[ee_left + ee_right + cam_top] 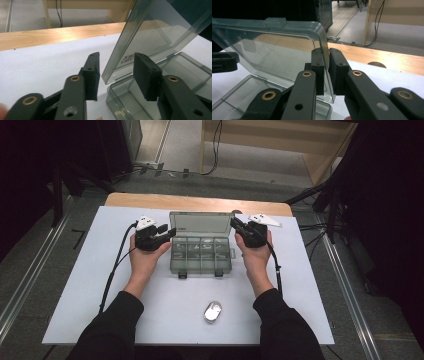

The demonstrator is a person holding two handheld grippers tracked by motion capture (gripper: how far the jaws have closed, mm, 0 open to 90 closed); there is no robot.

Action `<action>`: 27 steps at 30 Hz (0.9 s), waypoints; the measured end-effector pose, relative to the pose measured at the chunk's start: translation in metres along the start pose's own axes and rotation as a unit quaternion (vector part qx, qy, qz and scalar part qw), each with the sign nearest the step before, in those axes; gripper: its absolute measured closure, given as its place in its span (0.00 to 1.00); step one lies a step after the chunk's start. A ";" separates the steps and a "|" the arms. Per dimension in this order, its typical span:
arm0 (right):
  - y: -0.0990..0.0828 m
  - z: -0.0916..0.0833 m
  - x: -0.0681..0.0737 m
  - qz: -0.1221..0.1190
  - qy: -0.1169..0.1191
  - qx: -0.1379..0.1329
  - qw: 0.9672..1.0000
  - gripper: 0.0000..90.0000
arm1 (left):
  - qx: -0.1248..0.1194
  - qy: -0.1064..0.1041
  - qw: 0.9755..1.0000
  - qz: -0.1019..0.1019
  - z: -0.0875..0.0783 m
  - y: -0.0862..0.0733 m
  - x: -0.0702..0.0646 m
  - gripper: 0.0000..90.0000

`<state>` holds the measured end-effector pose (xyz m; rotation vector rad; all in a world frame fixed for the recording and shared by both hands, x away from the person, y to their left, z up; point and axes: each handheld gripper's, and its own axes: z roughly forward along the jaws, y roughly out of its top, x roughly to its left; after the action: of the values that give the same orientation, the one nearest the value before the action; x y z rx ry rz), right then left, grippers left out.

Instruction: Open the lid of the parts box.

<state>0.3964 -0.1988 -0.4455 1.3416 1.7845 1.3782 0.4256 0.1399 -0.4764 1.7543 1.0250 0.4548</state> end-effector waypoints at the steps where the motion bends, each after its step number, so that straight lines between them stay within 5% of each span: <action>1: 0.000 0.001 0.000 -0.001 0.000 -0.001 1.000 0.90 | 0.002 0.002 1.000 0.000 0.001 -0.001 0.000 0.71; 10: 0.003 0.007 -0.003 0.006 0.000 -0.001 1.000 0.91 | 0.014 0.013 1.000 -0.005 0.010 -0.005 0.002 0.84; 17: 0.005 0.011 -0.006 0.006 0.000 0.004 1.000 0.91 | 0.021 0.023 1.000 -0.006 0.017 -0.002 0.000 0.84; 27: 0.007 0.017 -0.008 0.004 -0.002 0.007 1.000 0.92 | 0.029 0.047 0.998 0.017 0.021 -0.004 -0.002 0.93</action>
<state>0.4167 -0.1993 -0.4466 1.3588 1.7920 1.3673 0.4374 0.1269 -0.4878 1.8190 1.0855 0.5386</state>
